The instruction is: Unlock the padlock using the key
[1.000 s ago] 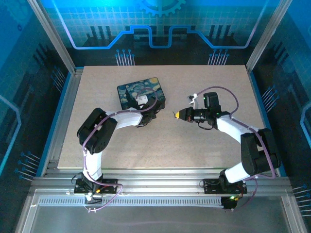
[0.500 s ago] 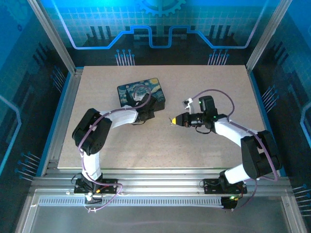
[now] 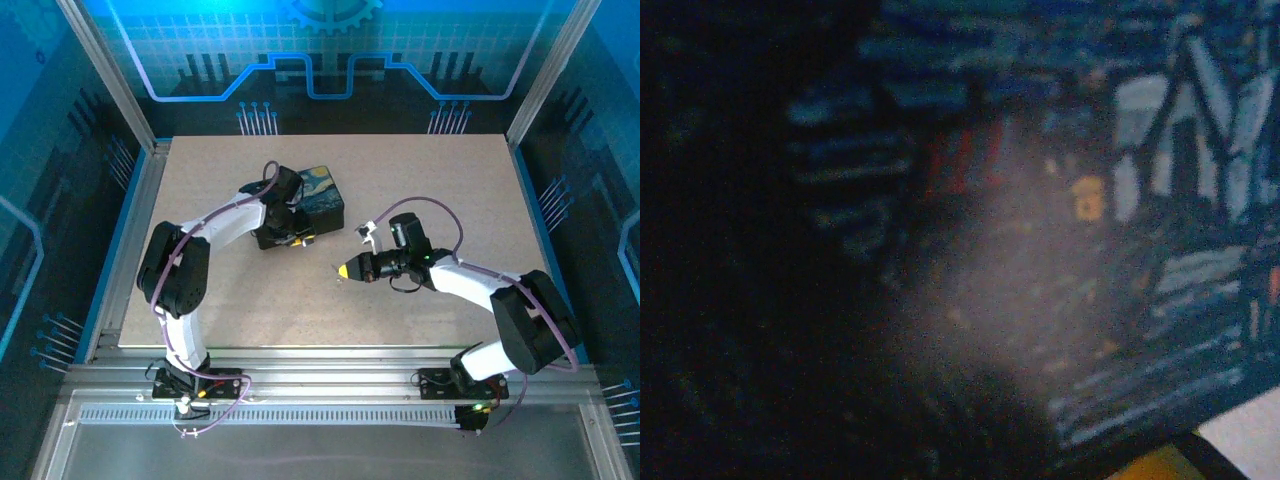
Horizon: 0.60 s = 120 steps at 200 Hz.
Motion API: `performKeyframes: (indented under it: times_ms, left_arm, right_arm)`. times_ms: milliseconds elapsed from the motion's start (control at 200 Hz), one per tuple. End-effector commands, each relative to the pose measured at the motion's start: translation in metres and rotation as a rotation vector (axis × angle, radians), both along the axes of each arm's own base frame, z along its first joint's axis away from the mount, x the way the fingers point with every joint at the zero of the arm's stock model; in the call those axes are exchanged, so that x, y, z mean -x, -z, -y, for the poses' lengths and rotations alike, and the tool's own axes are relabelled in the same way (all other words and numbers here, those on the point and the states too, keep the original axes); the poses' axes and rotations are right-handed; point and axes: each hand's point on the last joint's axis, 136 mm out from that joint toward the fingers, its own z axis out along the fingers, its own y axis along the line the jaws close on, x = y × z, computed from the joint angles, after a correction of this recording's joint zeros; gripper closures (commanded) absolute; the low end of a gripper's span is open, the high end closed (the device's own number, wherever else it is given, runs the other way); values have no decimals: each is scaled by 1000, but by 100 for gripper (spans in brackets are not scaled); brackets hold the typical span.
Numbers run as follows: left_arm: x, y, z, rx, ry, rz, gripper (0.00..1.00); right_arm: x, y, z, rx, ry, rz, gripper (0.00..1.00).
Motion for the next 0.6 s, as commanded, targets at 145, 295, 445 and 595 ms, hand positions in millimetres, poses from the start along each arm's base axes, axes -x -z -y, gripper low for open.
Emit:
performKeyframes:
  times_ms: [145, 295, 445, 595]
  left_arm:
    - [35, -36, 28, 261, 24, -136, 100]
    - [40, -43, 33, 338, -9, -170, 100]
    - [41, -36, 17, 225, 7, -146, 96]
    - [39, -27, 13, 88, 20, -58, 63]
  right_arm:
    - [-6, 10, -10, -32, -50, 68, 100]
    - [-20, 9, -13, -65, -68, 116, 100]
    - [-33, 18, -8, -29, -43, 112, 100]
    - [-45, 24, 22, -2, 66, 74, 100]
